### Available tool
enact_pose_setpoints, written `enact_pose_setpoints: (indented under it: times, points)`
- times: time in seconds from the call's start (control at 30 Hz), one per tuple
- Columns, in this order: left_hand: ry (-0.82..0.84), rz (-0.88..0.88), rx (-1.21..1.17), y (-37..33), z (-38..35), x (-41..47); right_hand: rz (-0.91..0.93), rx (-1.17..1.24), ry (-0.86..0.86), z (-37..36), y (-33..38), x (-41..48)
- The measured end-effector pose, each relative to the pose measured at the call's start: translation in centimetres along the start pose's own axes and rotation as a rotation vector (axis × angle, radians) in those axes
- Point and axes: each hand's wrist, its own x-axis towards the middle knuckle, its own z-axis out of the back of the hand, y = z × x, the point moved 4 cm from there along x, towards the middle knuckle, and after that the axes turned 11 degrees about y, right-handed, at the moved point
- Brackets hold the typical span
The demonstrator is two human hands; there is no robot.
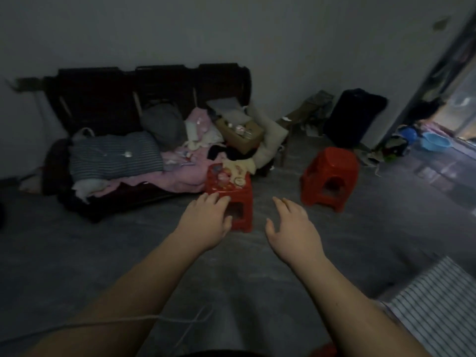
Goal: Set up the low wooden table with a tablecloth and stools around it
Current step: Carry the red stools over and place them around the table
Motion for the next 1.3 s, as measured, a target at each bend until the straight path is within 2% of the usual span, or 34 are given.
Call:
enact_pose_setpoints:
  times: [0.17,0.37,0.67,0.9,1.03,1.17,1.3]
  points:
    - [-0.031,0.056,0.02,11.2,2.4,1.8,0.05,0.044,0.039,-2.8,9.1,7.1]
    - [0.003,0.048,-0.061,17.3,3.2,6.3,0.033,0.046,0.057,-4.4,11.4,12.7]
    - [0.07,0.057,-0.193,19.8,0.5,17.5,-0.01,0.048,0.101,-6.2,7.3,23.2]
    - [0.054,0.117,-0.177,20.7,-0.7,32.7,0.03,0.076,0.142,-7.1,1.0,38.8]
    - [0.098,0.136,-0.223,20.5,-1.9,41.1,0.037,0.095,0.202,-8.0,-3.0,48.0]
    - [0.153,0.15,-0.244,21.9,-5.6,48.3,-0.004,0.093,0.289,-12.0,-6.9,55.4]
    - [0.204,0.26,-0.44,24.8,-12.4,54.5,-0.073,0.135,0.415,-19.5,-10.1,61.3]
